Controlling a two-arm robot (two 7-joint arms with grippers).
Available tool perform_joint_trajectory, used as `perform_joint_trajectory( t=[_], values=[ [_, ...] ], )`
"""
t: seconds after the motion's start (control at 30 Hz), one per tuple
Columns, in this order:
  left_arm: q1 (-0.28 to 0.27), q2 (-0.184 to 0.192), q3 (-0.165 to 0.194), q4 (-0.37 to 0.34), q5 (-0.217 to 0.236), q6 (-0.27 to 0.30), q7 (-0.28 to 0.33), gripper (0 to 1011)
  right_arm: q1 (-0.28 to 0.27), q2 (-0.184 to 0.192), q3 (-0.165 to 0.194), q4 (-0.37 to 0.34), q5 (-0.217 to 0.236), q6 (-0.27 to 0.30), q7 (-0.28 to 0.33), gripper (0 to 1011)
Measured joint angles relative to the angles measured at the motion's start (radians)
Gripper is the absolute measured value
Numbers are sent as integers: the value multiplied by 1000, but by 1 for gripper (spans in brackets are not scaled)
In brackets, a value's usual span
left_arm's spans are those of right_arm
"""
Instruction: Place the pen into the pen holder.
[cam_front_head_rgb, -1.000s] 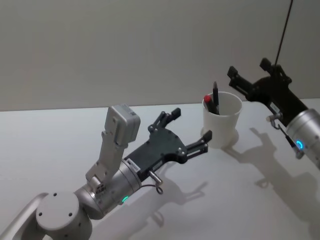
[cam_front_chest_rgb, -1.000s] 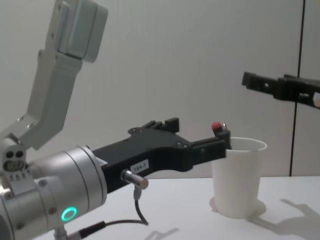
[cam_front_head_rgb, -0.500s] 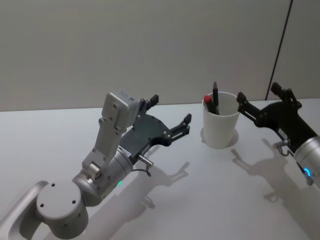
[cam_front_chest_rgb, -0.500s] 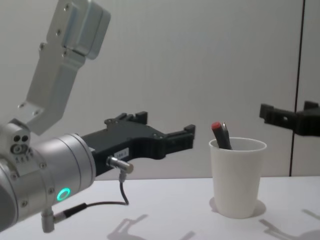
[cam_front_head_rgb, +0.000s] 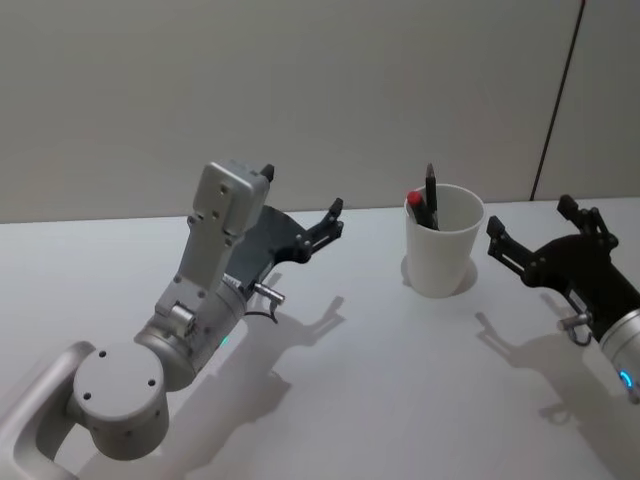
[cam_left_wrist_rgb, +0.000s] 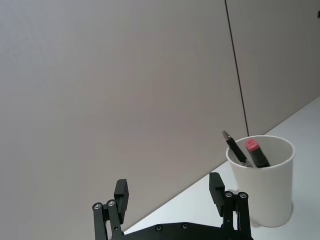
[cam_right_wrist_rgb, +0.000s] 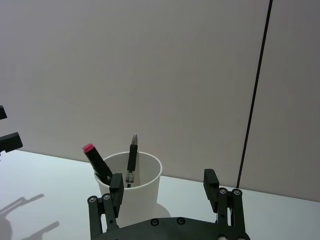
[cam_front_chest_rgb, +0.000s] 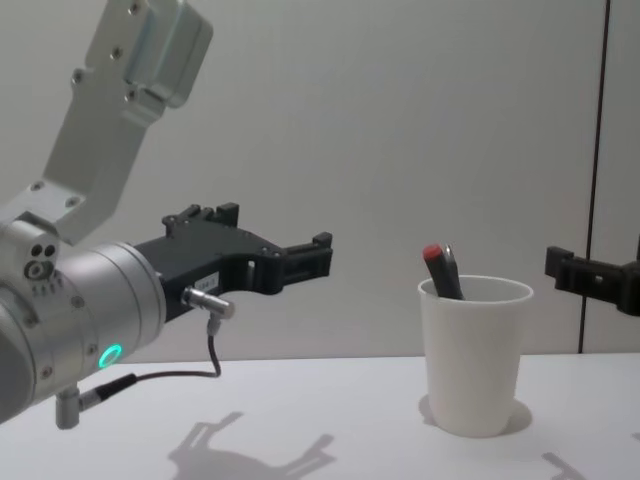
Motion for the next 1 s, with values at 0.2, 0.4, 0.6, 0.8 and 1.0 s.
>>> perform_joint_trajectory(
  t=[0.2,0.4,0.6,0.8,1.0],
  values=[
    [-4,2,2,1,6,4,17,1003,-2,0,0,-1,-2,0,0,1001],
    [-5,2,2,1,6,4,18,1003,-2,0,0,-1,-2,0,0,1001],
    [-5,2,2,1,6,4,19,1003,-2,0,0,-1,-2,0,0,1001],
    [-5,2,1,1,6,4,19,1003,-2,0,-1,-1,-2,0,0,1001],
    [-5,2,1,1,6,4,19,1003,-2,-1,-1,0,-2,0,0,1001]
  ],
)
